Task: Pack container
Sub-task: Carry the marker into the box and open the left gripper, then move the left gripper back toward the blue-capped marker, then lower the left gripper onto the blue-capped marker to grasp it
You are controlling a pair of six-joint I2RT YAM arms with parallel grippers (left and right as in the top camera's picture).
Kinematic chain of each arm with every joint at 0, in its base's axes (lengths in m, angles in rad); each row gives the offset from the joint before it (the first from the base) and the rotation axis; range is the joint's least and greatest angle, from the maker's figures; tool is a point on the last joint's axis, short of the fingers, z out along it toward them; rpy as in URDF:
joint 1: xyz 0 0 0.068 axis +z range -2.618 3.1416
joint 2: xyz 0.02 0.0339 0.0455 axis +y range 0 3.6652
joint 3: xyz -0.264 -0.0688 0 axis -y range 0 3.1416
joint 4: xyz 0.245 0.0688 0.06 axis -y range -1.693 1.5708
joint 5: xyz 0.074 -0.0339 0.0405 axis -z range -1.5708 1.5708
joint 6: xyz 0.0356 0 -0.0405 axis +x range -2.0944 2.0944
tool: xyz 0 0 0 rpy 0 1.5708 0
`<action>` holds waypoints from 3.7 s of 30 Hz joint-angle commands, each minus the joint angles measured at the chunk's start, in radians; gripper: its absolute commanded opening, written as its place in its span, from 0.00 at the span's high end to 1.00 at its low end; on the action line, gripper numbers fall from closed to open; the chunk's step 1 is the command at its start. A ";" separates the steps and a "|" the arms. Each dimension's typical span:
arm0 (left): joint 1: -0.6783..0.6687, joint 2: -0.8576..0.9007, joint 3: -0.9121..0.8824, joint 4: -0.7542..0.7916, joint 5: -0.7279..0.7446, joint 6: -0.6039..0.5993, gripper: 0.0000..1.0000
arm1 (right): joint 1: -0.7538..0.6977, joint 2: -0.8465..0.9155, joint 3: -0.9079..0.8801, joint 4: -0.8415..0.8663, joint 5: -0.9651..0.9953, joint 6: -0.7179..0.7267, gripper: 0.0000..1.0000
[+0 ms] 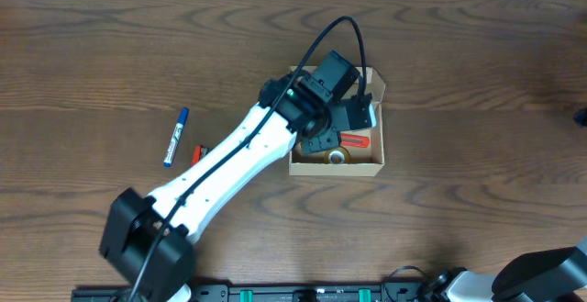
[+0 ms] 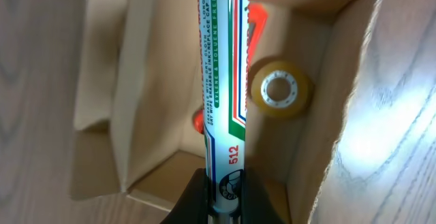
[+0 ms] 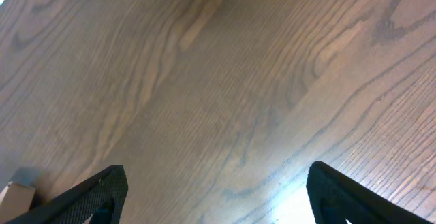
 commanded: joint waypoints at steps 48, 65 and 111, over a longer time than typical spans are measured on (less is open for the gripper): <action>0.015 0.175 0.216 -0.199 -0.050 -0.099 0.40 | 0.018 -0.021 -0.006 0.006 -0.009 -0.020 0.18; 0.419 -0.256 0.335 -0.413 -0.217 -0.357 0.05 | 0.018 -0.021 -0.006 0.007 -0.025 -0.042 0.16; 0.822 -0.125 -0.509 0.176 -0.013 -0.541 0.08 | 0.065 -0.021 -0.006 0.002 -0.046 -0.071 0.17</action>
